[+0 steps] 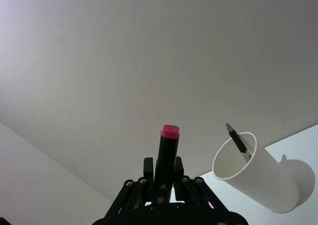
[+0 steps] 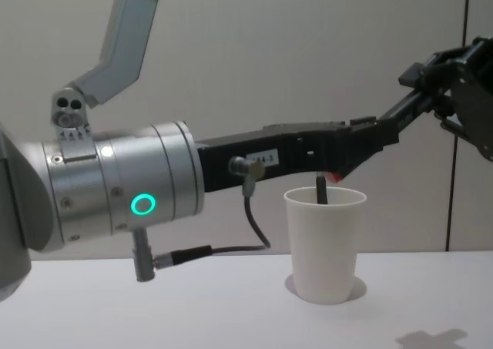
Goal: Place the pen into the pen holder.
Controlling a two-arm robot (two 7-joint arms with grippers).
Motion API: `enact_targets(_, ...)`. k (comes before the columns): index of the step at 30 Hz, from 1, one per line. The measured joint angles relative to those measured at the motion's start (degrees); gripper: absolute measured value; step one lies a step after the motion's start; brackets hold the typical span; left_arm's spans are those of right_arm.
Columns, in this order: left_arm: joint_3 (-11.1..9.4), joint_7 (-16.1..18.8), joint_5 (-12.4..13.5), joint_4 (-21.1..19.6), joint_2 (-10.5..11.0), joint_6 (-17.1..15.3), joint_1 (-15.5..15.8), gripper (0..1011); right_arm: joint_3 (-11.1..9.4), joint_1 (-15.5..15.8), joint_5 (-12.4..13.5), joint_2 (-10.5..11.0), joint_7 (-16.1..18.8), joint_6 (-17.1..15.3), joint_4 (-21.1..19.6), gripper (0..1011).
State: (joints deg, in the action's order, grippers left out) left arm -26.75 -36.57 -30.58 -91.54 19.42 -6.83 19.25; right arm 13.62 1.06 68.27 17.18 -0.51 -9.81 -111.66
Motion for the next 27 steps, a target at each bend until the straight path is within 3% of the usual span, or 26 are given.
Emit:
enact_targets(22, 0.0, 0.0, 0.0, 0.0, 0.0, 0.0, 0.0, 188, 0.0, 0.0, 0.0, 0.0, 0.0, 0.1, 0.0, 204)
enact_targets(27, 0.0, 0.0, -0.1, 0.0, 0.0, 0.1, 0.0, 296, 0.0, 0.0, 0.0, 0.1, -0.1, 0.1, 0.0, 201)
